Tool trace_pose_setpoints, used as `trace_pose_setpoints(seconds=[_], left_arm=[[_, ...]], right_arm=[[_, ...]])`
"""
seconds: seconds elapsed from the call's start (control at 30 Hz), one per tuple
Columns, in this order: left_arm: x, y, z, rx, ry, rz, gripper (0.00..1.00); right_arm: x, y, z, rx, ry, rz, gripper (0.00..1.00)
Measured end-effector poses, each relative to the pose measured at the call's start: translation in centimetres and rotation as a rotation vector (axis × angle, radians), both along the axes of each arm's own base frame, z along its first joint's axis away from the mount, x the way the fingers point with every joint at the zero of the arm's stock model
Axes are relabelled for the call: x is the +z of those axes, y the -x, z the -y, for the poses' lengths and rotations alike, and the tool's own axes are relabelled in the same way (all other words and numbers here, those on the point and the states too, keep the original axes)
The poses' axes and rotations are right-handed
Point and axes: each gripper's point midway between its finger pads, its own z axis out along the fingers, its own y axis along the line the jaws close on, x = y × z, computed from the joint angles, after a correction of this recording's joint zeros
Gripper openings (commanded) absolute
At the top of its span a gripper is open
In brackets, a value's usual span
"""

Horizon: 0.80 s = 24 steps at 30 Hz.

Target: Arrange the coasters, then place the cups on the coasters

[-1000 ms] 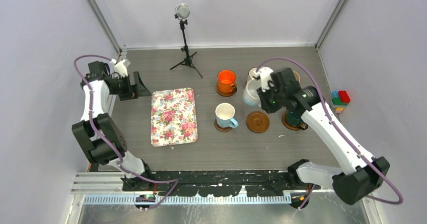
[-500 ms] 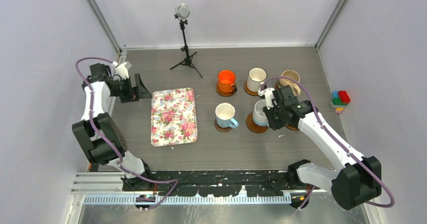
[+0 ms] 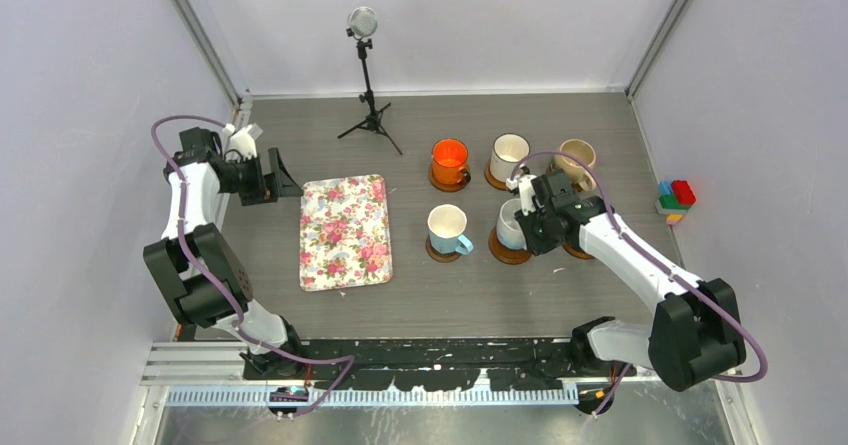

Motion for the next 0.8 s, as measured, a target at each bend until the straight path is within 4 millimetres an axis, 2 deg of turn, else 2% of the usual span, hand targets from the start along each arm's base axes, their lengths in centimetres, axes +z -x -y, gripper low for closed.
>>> trace_pose_setpoints(seconds=[0.3,0.43,0.57,0.67,0.8], left_arm=[[0.00,0.04,0.03,-0.001,0.001,-0.001,0.91],[0.00,0.04,0.03,-0.001,0.001,-0.002,0.91],[0.00,0.04,0.03,-0.001,0.001,-0.001,0.91],[-0.01,0.04,0.02,-0.002,0.000,0.000,0.92],[-0.03,0.03,-0.02,-0.009,-0.005,0.005,0.92]], right_arm=[[-0.92,0.33,0.10,-0.005,0.008,-0.028,0.01],[-0.98,0.43,0.13,0.010,0.012,-0.031,0.09],[-1.05,0.46,0.12,0.029,0.016,-0.033,0.29],[-1.09,0.52,0.01,0.046,0.013,-0.036,0.38],[-1.13,0.98,-0.10,0.069,0.010,-0.056,0.44]])
